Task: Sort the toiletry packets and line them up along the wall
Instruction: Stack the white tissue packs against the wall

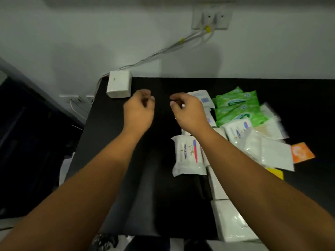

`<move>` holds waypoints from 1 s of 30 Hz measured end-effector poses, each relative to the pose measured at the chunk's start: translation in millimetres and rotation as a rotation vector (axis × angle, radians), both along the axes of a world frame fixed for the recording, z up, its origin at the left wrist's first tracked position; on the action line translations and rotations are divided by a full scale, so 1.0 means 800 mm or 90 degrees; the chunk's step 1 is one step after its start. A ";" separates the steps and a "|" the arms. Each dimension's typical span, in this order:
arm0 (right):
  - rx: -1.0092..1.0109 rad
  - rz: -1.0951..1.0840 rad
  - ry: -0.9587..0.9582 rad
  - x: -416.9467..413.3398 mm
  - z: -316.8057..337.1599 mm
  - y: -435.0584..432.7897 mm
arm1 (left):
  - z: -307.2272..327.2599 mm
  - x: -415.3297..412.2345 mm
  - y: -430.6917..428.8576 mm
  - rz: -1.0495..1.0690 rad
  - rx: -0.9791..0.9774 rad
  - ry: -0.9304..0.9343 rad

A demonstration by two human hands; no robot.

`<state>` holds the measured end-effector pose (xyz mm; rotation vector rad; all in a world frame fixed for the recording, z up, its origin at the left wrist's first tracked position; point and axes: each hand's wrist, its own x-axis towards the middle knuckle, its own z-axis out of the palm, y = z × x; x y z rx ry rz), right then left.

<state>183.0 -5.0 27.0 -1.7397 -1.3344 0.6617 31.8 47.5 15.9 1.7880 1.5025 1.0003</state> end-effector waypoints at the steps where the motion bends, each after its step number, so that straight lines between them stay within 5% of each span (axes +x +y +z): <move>1: 0.000 -0.004 -0.005 0.016 0.000 -0.018 | 0.000 0.015 -0.020 -0.009 -0.020 -0.003; 6: -0.055 -0.016 -0.073 0.089 -0.011 -0.107 | -0.014 0.091 -0.109 -0.074 -0.106 0.001; 18: -0.244 0.100 -0.225 0.148 -0.034 -0.176 | -0.037 0.175 -0.180 -0.098 -0.207 0.351; 22: -0.254 0.075 -0.171 0.149 -0.035 -0.166 | -0.037 0.183 -0.179 -0.037 -0.273 0.294; 30: -0.288 0.049 -0.117 0.160 -0.045 -0.151 | -0.037 0.190 -0.161 0.029 -0.449 -0.011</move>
